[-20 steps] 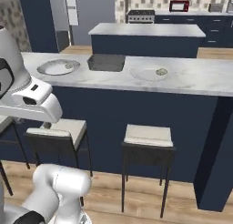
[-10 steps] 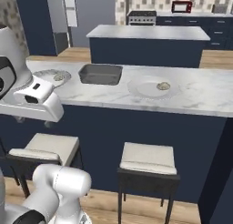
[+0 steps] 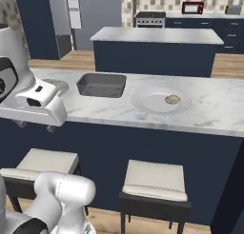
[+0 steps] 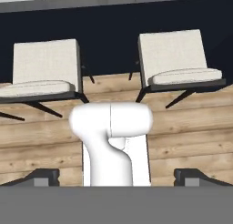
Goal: Place two dumplings into each of the tupperware containers and then place the containers in the fridge.
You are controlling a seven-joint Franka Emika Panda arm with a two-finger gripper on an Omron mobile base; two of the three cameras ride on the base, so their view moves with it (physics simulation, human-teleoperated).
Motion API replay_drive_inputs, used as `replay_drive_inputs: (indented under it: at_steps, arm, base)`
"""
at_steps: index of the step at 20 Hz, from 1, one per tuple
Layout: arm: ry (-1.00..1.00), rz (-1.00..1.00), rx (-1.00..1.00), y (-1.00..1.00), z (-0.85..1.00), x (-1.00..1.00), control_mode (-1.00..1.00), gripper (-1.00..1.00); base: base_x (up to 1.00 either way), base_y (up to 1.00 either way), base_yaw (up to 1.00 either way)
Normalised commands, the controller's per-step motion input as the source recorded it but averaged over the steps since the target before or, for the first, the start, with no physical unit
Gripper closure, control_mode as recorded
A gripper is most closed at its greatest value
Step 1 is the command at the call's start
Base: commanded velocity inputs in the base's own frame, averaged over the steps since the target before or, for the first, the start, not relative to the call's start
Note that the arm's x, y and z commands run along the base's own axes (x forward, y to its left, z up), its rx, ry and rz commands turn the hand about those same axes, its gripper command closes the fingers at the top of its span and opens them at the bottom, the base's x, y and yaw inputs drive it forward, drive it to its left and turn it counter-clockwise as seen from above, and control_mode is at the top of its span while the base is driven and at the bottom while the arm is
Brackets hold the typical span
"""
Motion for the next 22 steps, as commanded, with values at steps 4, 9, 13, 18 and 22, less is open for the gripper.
replay_drive_inputs:
  at_steps: [4, 9, 13, 18, 22]
  arm:
    - [0.00, 0.00, 0.00, 0.00, 0.00, 0.00, 1.00, -1.00]
    - [0.03, -0.02, 0.00, -0.06, 0.04, 0.41, -1.00, -1.00]
    - [0.03, -0.12, 0.00, -0.42, 0.21, 0.38, -1.00, -1.00]
    - [0.02, -0.13, 0.00, -0.56, 0.12, 0.43, -1.00, -1.00]
    - [0.01, -0.13, 0.00, -0.59, -0.06, 0.80, -1.00, -1.00]
  base:
    - [0.43, 0.00, 0.00]
    - [0.00, 0.00, 0.00]
    - [0.00, 0.00, 0.00]
    - [0.00, 0.00, 0.00]
    - [0.00, 0.00, 0.00]
